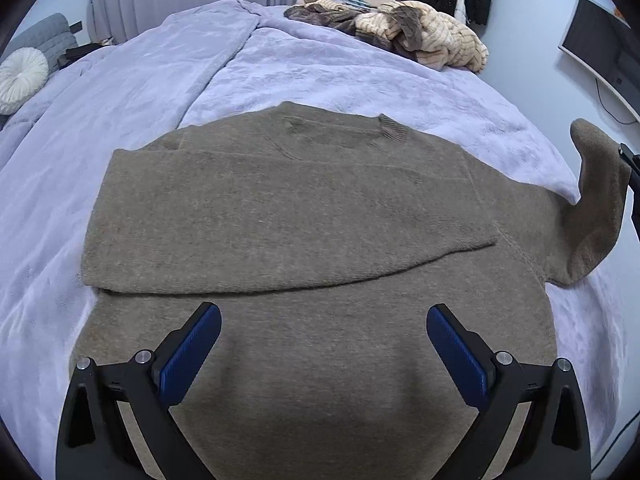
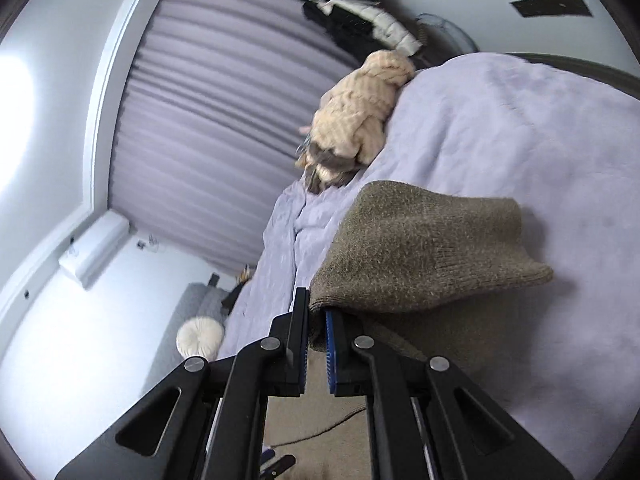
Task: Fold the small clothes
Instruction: 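Fold the held sleeve across the body with the right gripper, then release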
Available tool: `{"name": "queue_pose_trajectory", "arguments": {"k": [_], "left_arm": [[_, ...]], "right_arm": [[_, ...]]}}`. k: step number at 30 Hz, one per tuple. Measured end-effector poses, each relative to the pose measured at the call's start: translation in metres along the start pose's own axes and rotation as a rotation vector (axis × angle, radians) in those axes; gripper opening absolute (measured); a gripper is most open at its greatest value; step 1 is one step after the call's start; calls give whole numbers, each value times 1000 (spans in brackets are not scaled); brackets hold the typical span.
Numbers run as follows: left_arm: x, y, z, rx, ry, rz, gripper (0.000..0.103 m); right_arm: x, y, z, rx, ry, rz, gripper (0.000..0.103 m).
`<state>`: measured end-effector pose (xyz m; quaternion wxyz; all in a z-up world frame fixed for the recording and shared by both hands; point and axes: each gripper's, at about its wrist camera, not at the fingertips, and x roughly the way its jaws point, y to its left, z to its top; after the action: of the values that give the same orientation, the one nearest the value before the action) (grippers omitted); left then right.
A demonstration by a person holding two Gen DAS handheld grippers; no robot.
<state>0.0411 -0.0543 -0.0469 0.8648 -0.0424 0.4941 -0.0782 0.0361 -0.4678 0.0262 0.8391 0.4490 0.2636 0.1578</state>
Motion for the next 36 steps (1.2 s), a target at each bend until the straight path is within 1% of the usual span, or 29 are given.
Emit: {"name": "queue_pose_trajectory", "arguments": {"k": [1, 3, 6, 9, 10, 11, 12, 13, 15, 17, 19, 20, 22, 23, 25, 26, 27, 28, 29, 30, 32, 34, 36], "left_arm": [[0, 10, 2, -17, -5, 8, 103], [0, 29, 5, -47, -15, 30, 103], [0, 61, 7, -102, -23, 61, 103], [2, 91, 8, -156, -23, 83, 103], [3, 98, 7, -166, -22, 88, 103], [5, 106, 7, -176, -22, 92, 103], [5, 110, 7, -182, -24, 92, 103], [6, 115, 8, -185, -27, 88, 103], [9, 120, 11, -184, -37, 70, 103], [11, 120, 16, -179, -55, 36, 103], [15, 119, 23, -179, -77, -37, 103], [15, 118, 25, -182, -85, -80, 103], [18, 116, 29, -198, -95, -195, 103], [21, 117, 31, -209, -96, -259, 103], [26, 121, 35, -232, -89, -352, 103], [30, 124, 37, -249, -82, -388, 103], [33, 128, 38, -267, -70, -423, 103], [38, 134, 40, -291, -54, -470, 103], [39, 138, 39, -309, -44, -510, 103], [42, 142, 40, -328, -32, -560, 103], [47, 150, 40, -363, -15, -657, 103], [52, 155, 41, -391, -6, -719, 103], [57, 156, 42, -413, 3, -752, 103]], "right_arm": [[22, 16, -9, -49, 48, 3, 8], [61, 38, -30, -101, 139, 17, 8], [128, 62, -81, -183, 297, 0, 8], [178, 66, -128, -213, 427, -38, 8], [195, 62, -143, -209, 471, -68, 8], [206, 58, -154, -199, 504, -100, 11], [215, 51, -163, -180, 527, -137, 11], [220, 46, -166, -160, 540, -156, 13], [221, 36, -169, -111, 546, -172, 18], [213, 30, -163, -55, 512, -155, 33], [203, 23, -152, -24, 449, -185, 46], [200, 18, -143, -7, 418, -195, 47], [199, 10, -130, 40, 376, -211, 47], [201, 5, -127, 67, 365, -213, 47], [205, -6, -119, 120, 341, -207, 47], [209, -8, -117, 133, 338, -203, 44], [216, -8, -116, 141, 344, -188, 37], [224, -4, -117, 130, 362, -170, 17], [231, 5, -118, 100, 378, -151, 14], [236, 18, -119, 47, 399, -126, 13], [246, 52, -135, -90, 468, -65, 12], [253, 78, -156, -214, 545, -31, 12], [259, 92, -178, -299, 613, -35, 12]]}}
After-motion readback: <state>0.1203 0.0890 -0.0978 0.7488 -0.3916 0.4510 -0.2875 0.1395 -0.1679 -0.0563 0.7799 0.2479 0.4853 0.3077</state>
